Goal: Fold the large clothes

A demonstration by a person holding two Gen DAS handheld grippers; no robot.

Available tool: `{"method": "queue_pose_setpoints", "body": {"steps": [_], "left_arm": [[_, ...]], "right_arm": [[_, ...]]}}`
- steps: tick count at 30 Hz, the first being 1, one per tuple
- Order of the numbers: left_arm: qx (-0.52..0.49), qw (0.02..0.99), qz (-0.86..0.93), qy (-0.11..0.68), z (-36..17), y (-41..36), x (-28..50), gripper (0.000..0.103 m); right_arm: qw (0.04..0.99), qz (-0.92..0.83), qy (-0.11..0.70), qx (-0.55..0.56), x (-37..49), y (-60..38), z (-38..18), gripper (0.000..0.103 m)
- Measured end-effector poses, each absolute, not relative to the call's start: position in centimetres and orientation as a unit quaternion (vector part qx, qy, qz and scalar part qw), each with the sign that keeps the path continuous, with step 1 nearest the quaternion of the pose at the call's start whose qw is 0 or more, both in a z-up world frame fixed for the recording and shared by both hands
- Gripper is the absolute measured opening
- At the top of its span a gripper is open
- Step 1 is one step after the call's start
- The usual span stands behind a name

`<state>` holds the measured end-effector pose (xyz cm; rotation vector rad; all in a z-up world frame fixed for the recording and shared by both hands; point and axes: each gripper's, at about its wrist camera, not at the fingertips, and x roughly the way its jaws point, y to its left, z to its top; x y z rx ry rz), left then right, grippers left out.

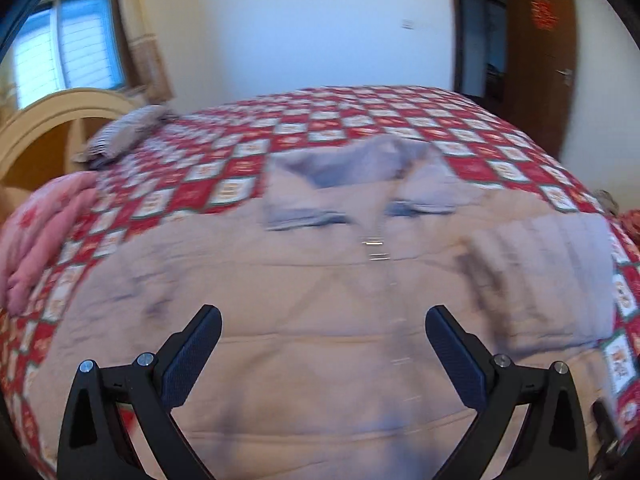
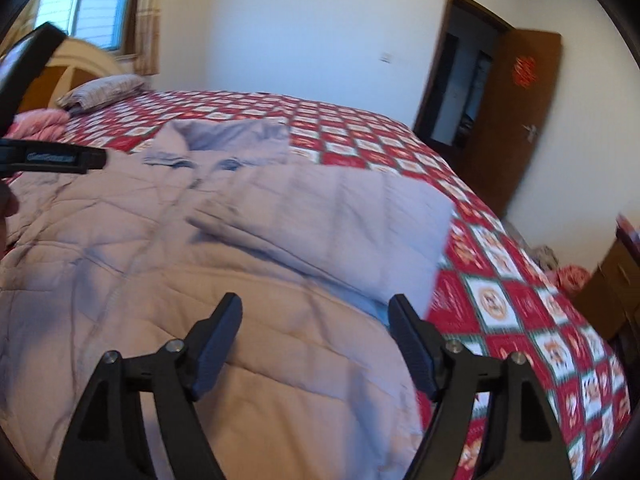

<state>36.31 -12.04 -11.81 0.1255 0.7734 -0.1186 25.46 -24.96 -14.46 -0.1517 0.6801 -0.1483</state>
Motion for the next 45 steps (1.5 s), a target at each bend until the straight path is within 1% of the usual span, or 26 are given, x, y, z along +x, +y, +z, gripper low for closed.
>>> {"method": "queue_pose_setpoints", "body": {"steps": [3, 5, 8, 9, 10, 11, 12, 13, 14, 18, 21, 26, 33, 45], "left_arm": [[0.056, 0.915, -0.086, 0.391, -12.0, -15.8, 37.3, 0.102], [0.063, 0.911, -0.095, 0.395, -12.3, -17.8, 37.7, 0.102], [0.069, 0.906, -0.108, 0.403, -13.2, -20.4, 38.5, 0.102], [0.070, 0.901, -0.115, 0.413, -13.9, -21.4, 38.8, 0.096], [0.068, 0.897, -0.123, 0.418, -14.4, -21.8, 39.0, 0.087], [0.066, 0.892, -0.135, 0.427, -15.0, -22.4, 39.2, 0.058], [0.062, 0.883, -0.152, 0.439, -15.7, -22.9, 39.4, 0.027], [0.056, 0.876, -0.166, 0.450, -16.1, -23.2, 39.5, 0.015], [0.049, 0.871, -0.176, 0.455, -16.5, -23.3, 39.3, 0.010], [0.059, 0.885, -0.176, 0.428, -15.9, -22.6, 38.1, 0.004], [0.059, 0.896, -0.171, 0.406, -14.5, -20.5, 37.3, 0.003], [0.065, 0.907, -0.152, 0.388, -12.9, -16.7, 36.7, 0.002], [0.067, 0.919, -0.131, 0.366, -12.1, -12.5, 35.7, 0.002], [0.066, 0.926, -0.090, 0.361, -13.4, -7.6, 35.5, 0.002]], "right_arm": [[0.939, -0.074, 0.328, -0.074, 24.5, -25.8, -14.7, 0.079], [0.941, -0.078, 0.321, -0.080, 23.7, -26.1, -15.0, 0.082], [0.943, -0.076, 0.315, -0.072, 23.1, -26.8, -15.6, 0.082], [0.943, -0.075, 0.316, -0.067, 23.0, -27.1, -15.8, 0.082], [0.944, -0.074, 0.317, -0.061, 22.9, -27.3, -16.0, 0.082], [0.944, -0.073, 0.318, -0.055, 22.9, -27.5, -16.3, 0.082], [0.943, -0.074, 0.321, -0.052, 22.9, -27.7, -16.6, 0.082], [0.942, -0.075, 0.323, -0.049, 22.8, -28.1, -16.9, 0.082], [0.942, -0.076, 0.325, -0.045, 22.8, -28.4, -17.3, 0.082], [0.940, -0.079, 0.331, -0.027, 22.4, -29.6, -18.3, 0.083], [0.941, -0.087, 0.327, -0.014, 22.0, -30.6, -18.2, 0.083], [0.941, -0.114, 0.318, -0.002, 22.6, -31.7, -17.3, 0.083], [0.942, -0.119, 0.313, -0.011, 24.0, -31.5, -15.9, 0.084], [0.939, -0.106, 0.327, -0.029, 25.5, -29.7, -16.4, 0.084]]}}
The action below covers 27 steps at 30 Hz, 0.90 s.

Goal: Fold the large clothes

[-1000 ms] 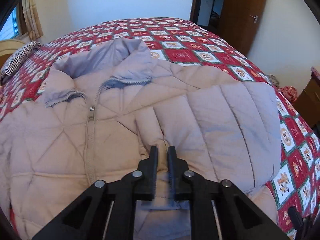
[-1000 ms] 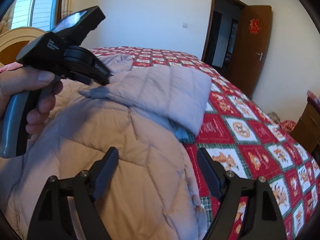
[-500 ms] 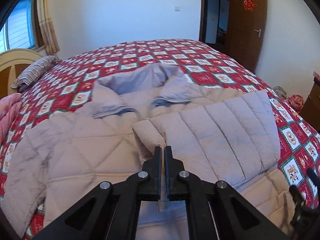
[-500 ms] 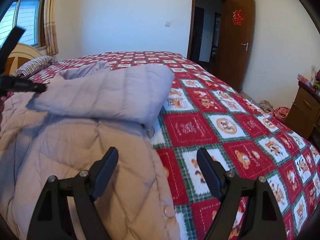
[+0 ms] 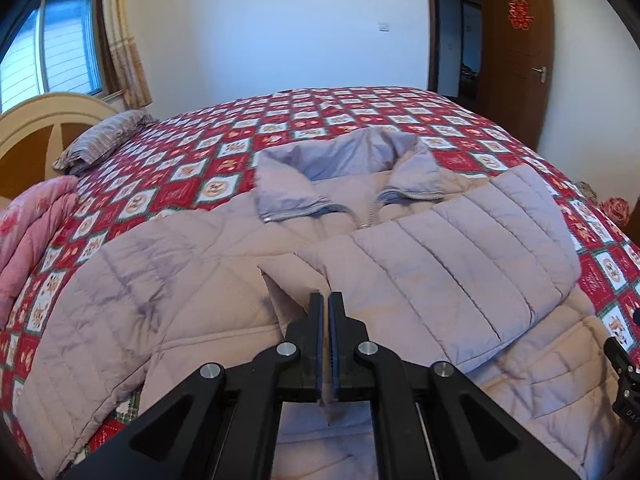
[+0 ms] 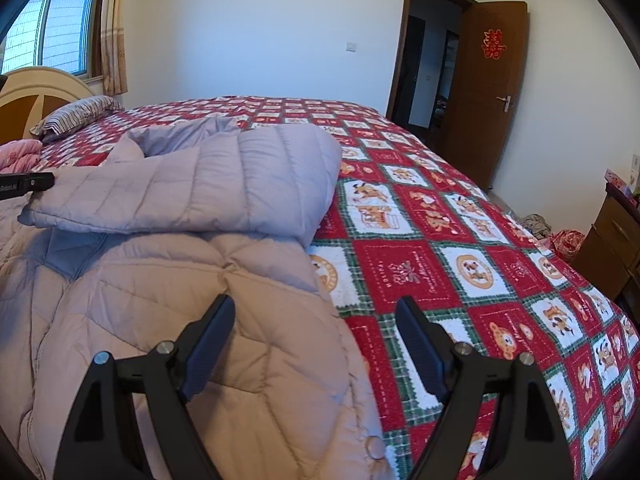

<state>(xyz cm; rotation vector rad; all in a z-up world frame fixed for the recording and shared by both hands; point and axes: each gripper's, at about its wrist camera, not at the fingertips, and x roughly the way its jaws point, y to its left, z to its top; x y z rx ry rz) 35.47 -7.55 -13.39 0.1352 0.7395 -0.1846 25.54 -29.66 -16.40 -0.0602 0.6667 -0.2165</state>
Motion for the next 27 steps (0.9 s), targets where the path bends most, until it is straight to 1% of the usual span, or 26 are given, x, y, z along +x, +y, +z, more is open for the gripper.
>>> {"method": "queue_pose_setpoints", "body": {"steps": [9, 12, 14, 16, 19, 21, 22, 23, 26, 27], "left_arm": [[0.083, 0.926, -0.051, 0.364, -16.5, -6.1, 36.3, 0.002], [0.088, 0.923, -0.043, 0.372, -16.8, -6.0, 36.4, 0.003], [0.078, 0.924, -0.029, 0.374, -16.0, -5.5, 36.4, 0.003], [0.069, 0.931, -0.007, 0.359, -14.8, -4.9, 36.1, 0.003], [0.063, 0.945, 0.024, 0.320, -12.8, -4.4, 35.9, 0.003], [0.056, 0.944, 0.040, 0.323, -12.4, -4.6, 36.8, 0.003], [0.054, 0.942, 0.047, 0.328, -12.4, -4.7, 37.3, 0.003], [0.052, 0.939, 0.058, 0.336, -12.5, -5.0, 38.0, 0.003], [0.064, 0.929, 0.080, 0.355, -14.0, -6.4, 40.4, 0.003], [0.083, 0.926, 0.093, 0.357, -14.8, -6.9, 41.0, 0.003]], "right_arm": [[0.932, -0.103, 0.345, -0.041, 26.3, -28.9, -17.3, 0.084], [0.930, -0.101, 0.352, -0.043, 26.5, -28.8, -17.5, 0.084], [0.930, -0.099, 0.353, -0.045, 26.5, -28.9, -17.3, 0.084], [0.931, -0.096, 0.349, -0.050, 26.5, -29.0, -16.6, 0.084], [0.939, -0.096, 0.327, -0.041, 26.8, -29.8, -14.6, 0.084], [0.946, -0.098, 0.308, -0.026, 27.8, -30.6, -13.0, 0.084], [0.947, -0.097, 0.304, -0.021, 28.7, -30.8, -12.4, 0.079], [0.948, -0.094, 0.305, -0.011, 30.0, -31.2, -11.9, 0.071], [0.941, -0.086, 0.326, 0.038, 34.6, -33.1, -11.5, 0.054], [0.938, -0.094, 0.330, 0.051, 36.2, -33.7, -11.6, 0.053]]}}
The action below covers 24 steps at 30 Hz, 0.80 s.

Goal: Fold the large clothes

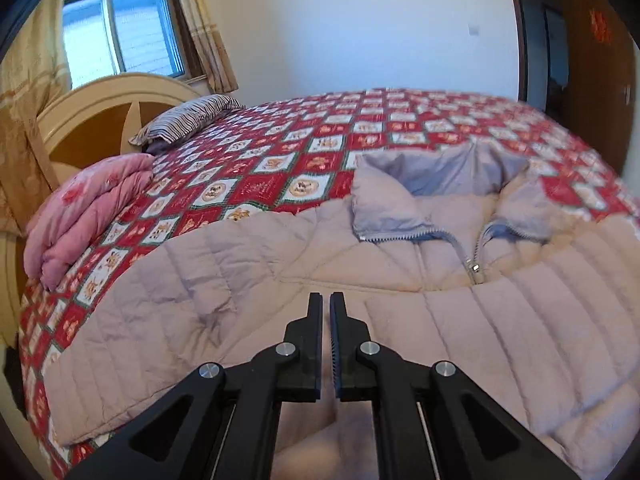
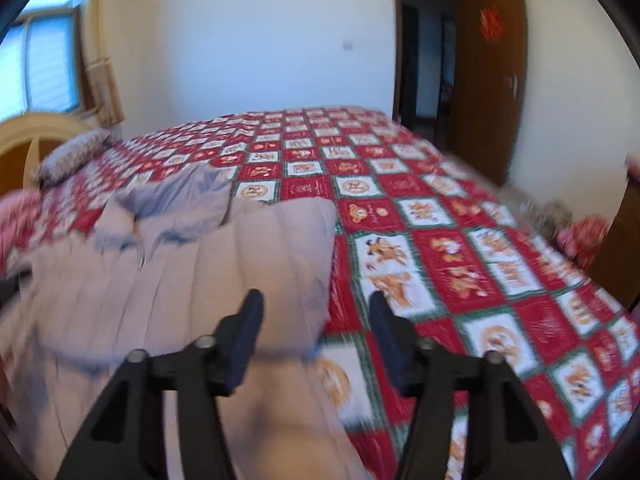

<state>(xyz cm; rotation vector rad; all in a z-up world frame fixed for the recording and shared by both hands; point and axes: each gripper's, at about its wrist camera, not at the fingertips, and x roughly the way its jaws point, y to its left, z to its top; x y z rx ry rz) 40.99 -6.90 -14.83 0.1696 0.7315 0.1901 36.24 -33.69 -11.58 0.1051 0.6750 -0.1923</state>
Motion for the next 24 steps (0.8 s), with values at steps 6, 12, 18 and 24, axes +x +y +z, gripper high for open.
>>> {"method": "queue_pose_setpoints", "body": {"steps": [6, 12, 18, 24], "left_arm": [[0.126, 0.901, 0.131, 0.393, -21.0, -6.1, 43.4, 0.003], [0.116, 0.897, 0.116, 0.410, -22.7, -5.0, 44.2, 0.003], [0.142, 0.893, 0.128, 0.408, -23.4, -5.8, 44.5, 0.003], [0.130, 0.895, 0.124, 0.409, -23.2, -5.3, 44.6, 0.004]], "right_arm": [[0.924, -0.048, 0.376, 0.041, 42.6, -31.7, -15.0, 0.053], [0.914, -0.050, 0.403, -0.006, 43.2, -29.3, -20.6, 0.054], [0.913, -0.060, 0.403, -0.025, 42.9, -29.1, -20.7, 0.055], [0.911, -0.065, 0.405, -0.037, 43.5, -28.8, -21.2, 0.055]]}}
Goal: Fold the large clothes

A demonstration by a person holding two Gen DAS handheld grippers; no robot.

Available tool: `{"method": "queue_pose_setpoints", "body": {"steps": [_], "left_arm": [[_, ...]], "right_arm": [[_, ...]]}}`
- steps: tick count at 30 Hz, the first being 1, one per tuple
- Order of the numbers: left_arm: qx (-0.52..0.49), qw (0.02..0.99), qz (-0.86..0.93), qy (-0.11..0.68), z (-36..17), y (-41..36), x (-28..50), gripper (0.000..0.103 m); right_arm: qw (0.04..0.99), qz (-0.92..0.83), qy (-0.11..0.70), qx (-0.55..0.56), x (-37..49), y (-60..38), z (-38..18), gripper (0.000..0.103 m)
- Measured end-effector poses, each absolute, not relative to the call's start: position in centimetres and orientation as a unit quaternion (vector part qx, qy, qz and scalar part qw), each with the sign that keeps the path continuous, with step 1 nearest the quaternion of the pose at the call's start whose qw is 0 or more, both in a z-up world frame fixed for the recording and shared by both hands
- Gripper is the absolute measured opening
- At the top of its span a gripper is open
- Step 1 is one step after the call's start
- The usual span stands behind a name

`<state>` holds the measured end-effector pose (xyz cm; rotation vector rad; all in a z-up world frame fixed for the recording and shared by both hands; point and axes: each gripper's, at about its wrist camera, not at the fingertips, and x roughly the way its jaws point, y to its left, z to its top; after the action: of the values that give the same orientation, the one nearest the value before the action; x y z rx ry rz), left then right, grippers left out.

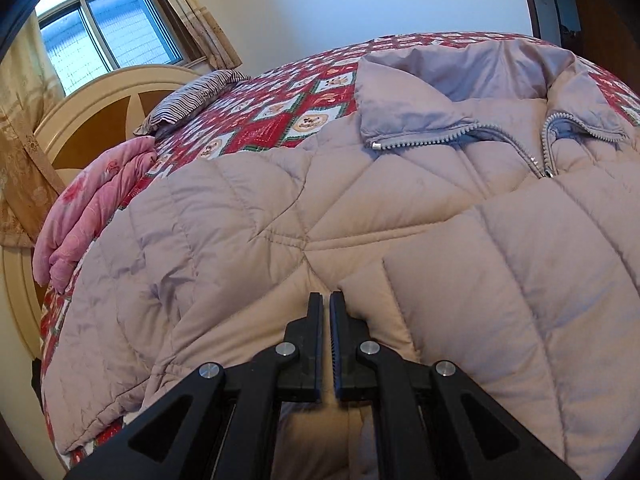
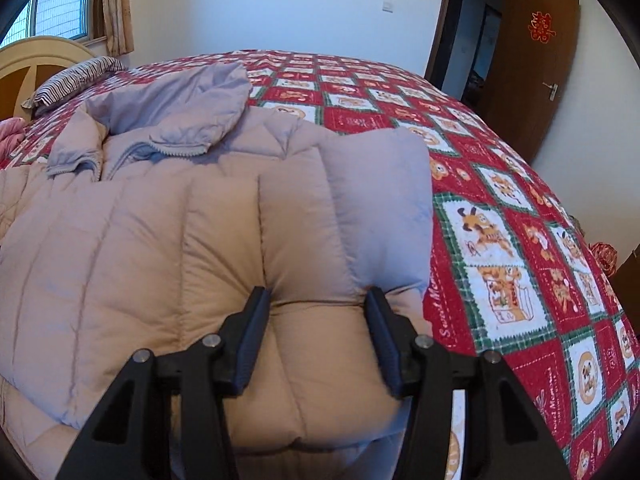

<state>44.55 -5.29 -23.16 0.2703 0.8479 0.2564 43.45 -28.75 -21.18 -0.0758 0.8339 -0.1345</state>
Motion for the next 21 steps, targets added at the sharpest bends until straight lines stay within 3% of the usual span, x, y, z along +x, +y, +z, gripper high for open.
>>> {"method": "queue_pose_setpoints", "body": {"steps": [5, 6, 8, 9, 10, 11, 12, 13, 16, 18, 21], "left_arm": [[0.020, 0.906, 0.097, 0.411, -19.7, -2.0, 42.6, 0.004], [0.002, 0.916, 0.092, 0.392, -18.5, -1.3, 41.8, 0.004], [0.011, 0.920, 0.089, 0.381, -17.7, -1.3, 41.4, 0.005], [0.023, 0.918, 0.088, 0.386, -17.8, -1.7, 41.5, 0.010], [0.032, 0.915, 0.087, 0.392, -18.1, -1.9, 41.7, 0.014], [0.042, 0.912, 0.086, 0.400, -18.7, -2.2, 42.0, 0.028], [0.049, 0.906, 0.087, 0.412, -19.7, -2.4, 42.5, 0.051], [0.053, 0.902, 0.092, 0.417, -20.5, -2.5, 42.7, 0.059], [0.046, 0.905, 0.087, 0.413, -21.6, -2.0, 42.5, 0.068], [0.033, 0.906, 0.075, 0.415, -21.9, -1.8, 42.6, 0.075], [0.021, 0.906, 0.071, 0.417, -22.2, -1.6, 42.8, 0.078]], "right_arm": [[0.905, -0.069, 0.418, -0.040, 43.1, -28.9, -19.3, 0.058], [0.908, -0.076, 0.411, -0.032, 42.5, -29.0, -18.5, 0.063], [0.928, -0.082, 0.363, -0.002, 40.6, -28.7, -16.2, 0.092], [0.935, -0.074, 0.347, 0.000, 40.0, -27.9, -15.5, 0.093], [0.936, -0.067, 0.345, -0.009, 40.0, -26.9, -15.3, 0.093], [0.936, -0.060, 0.347, -0.019, 40.2, -25.8, -15.2, 0.092], [0.935, -0.046, 0.351, -0.025, 40.5, -24.6, -15.3, 0.090], [0.933, -0.029, 0.359, -0.027, 40.9, -23.5, -15.8, 0.083], [0.917, -0.007, 0.395, -0.053, 42.2, -21.4, -18.3, 0.064], [0.911, -0.007, 0.408, -0.056, 42.6, -21.3, -20.1, 0.065], [0.908, -0.007, 0.416, -0.051, 43.0, -21.5, -21.6, 0.065]]}}
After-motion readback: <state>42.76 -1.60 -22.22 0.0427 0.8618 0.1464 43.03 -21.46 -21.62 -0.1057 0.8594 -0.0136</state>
